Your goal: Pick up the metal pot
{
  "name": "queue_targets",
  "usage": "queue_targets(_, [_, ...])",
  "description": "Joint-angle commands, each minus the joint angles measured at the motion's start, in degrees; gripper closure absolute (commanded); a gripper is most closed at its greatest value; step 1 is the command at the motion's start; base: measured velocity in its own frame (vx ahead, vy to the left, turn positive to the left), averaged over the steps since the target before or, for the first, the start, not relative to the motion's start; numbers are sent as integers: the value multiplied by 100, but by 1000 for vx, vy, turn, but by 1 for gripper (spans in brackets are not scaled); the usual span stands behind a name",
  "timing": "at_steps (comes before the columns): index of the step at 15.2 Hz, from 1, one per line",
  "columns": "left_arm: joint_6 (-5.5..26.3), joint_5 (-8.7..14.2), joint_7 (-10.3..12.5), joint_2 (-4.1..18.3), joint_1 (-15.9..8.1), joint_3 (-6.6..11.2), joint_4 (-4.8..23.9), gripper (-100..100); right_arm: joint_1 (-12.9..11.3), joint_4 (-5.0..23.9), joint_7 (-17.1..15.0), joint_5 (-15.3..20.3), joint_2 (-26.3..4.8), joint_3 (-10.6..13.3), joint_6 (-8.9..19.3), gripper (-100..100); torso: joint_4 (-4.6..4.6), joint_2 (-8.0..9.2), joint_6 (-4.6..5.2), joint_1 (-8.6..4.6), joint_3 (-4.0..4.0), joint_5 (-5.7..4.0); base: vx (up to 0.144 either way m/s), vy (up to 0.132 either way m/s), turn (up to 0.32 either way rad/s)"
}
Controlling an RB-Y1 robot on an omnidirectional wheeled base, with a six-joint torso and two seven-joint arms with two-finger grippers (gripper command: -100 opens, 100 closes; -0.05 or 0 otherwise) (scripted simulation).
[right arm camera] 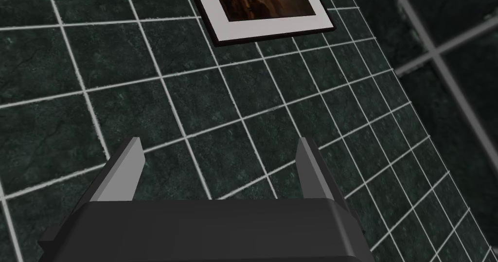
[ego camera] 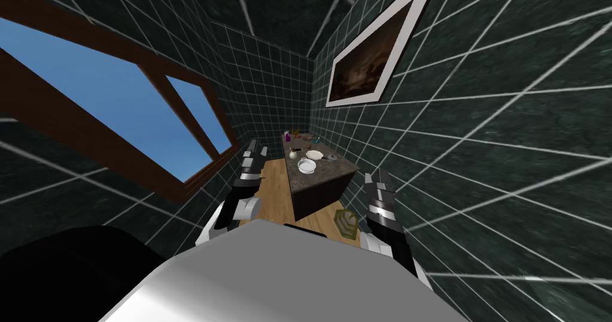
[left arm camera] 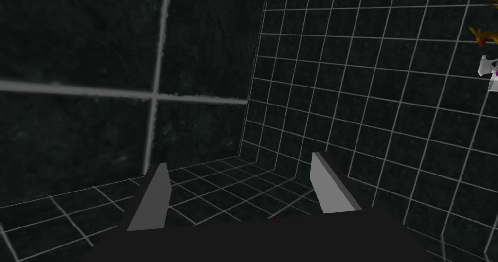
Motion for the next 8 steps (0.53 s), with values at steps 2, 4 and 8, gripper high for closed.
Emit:
queue_targets(2, [198, 18, -5, 235, -51, 49, 50, -100, 0, 0, 0, 0, 0, 0, 0, 0, 0, 0, 2, 0, 0, 0, -5, -6, -93])
queue_targets(4, [491, 44, -13, 428, -127, 122, 126, -100, -1, 0, 0, 0, 0, 0, 0, 0, 0, 2, 2, -1, 1, 0, -9, -7, -116])
queue_targets(8, [898, 81, -24, 604, -231, 226, 232, -100, -1, 0, 0, 0, 0, 1, 0, 0, 0, 4, 3, -2, 2, 0, -11, -9, -125])
